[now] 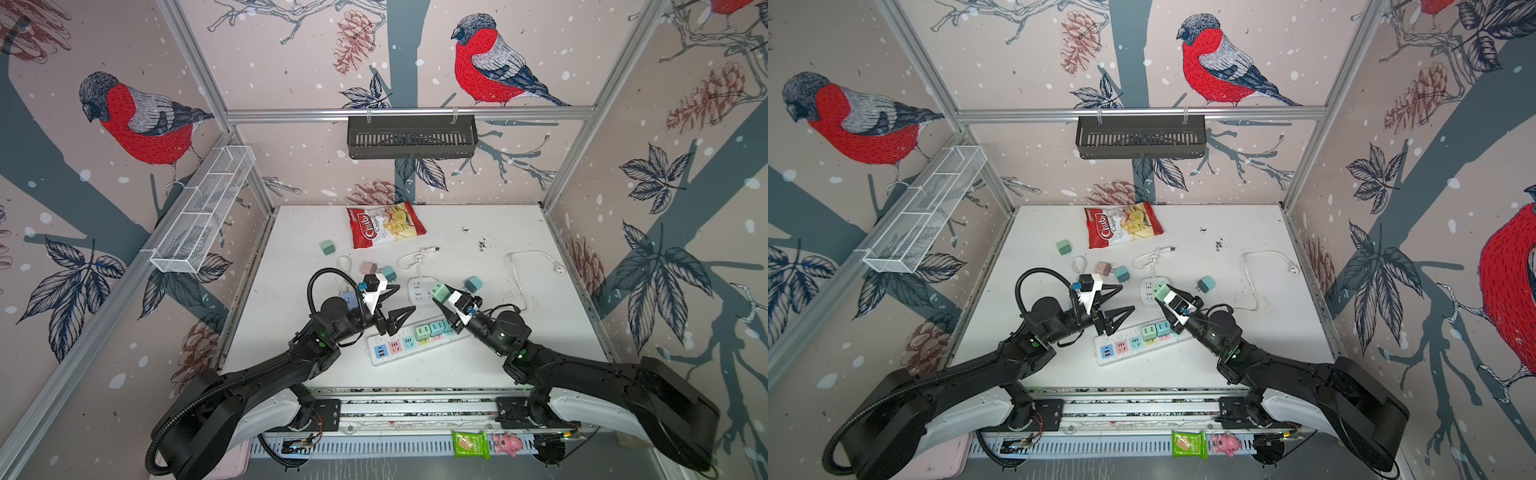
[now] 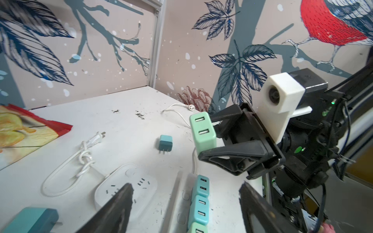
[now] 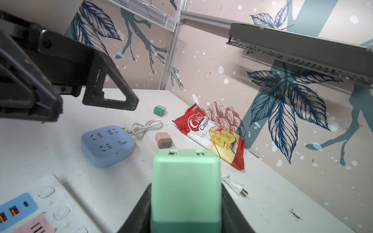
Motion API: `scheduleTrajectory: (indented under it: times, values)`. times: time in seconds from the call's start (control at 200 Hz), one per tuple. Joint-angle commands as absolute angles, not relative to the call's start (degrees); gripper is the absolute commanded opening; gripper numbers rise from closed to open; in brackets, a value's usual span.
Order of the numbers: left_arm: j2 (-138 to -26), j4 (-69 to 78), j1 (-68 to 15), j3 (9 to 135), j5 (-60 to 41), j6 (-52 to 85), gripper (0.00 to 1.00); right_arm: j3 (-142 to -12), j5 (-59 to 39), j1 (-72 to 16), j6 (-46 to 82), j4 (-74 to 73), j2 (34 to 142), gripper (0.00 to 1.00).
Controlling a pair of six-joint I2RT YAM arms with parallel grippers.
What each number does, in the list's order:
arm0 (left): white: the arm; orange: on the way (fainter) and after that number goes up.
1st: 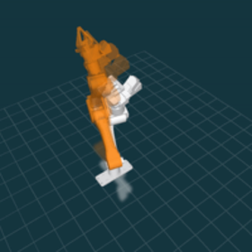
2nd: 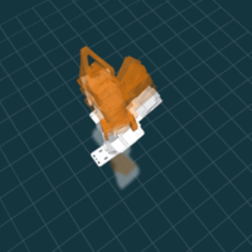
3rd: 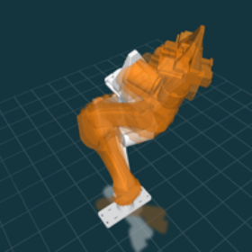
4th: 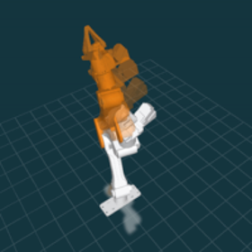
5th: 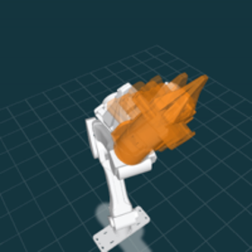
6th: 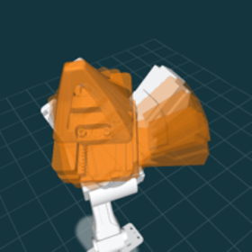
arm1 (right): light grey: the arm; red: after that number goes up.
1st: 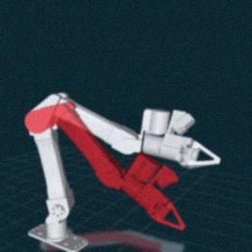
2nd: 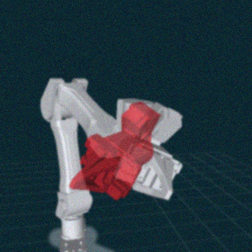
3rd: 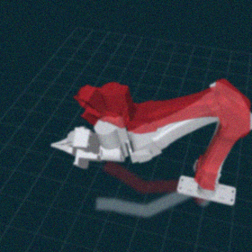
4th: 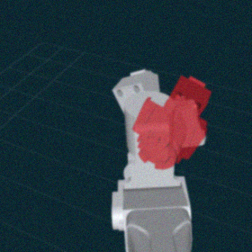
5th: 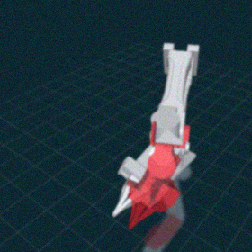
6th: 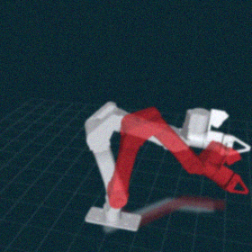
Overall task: Insert the plug
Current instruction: 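Carry the green adapter toward the left gripper with the right gripper, then close the left gripper on the green adapter held by the right gripper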
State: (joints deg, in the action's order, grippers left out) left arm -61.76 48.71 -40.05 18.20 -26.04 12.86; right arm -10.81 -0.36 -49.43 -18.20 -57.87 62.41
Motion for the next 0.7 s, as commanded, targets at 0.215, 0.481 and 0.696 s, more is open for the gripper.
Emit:
scheduleTrajectory:
  times: [0.215, 0.481, 0.696]
  values:
    - [-65.08, 49.16, -41.4, 21.25, -31.12, 10.41, 0.8, -10.11, 1.23, -53.65, -25.22, -64.52, 63.19, 0.01]
    - [-69.3, 48.19, -41.74, 24.02, -35.5, 12.09, 0.79, -10.61, 4.02, -58.12, -29.64, -65.65, 65.64, 0.01]
    - [-71.29, 46.69, -42.23, 25.68, -36.27, 11.97, 0.76, -10.94, 5.97, -59.96, -31.16, -66.69, 67.18, 0.02]
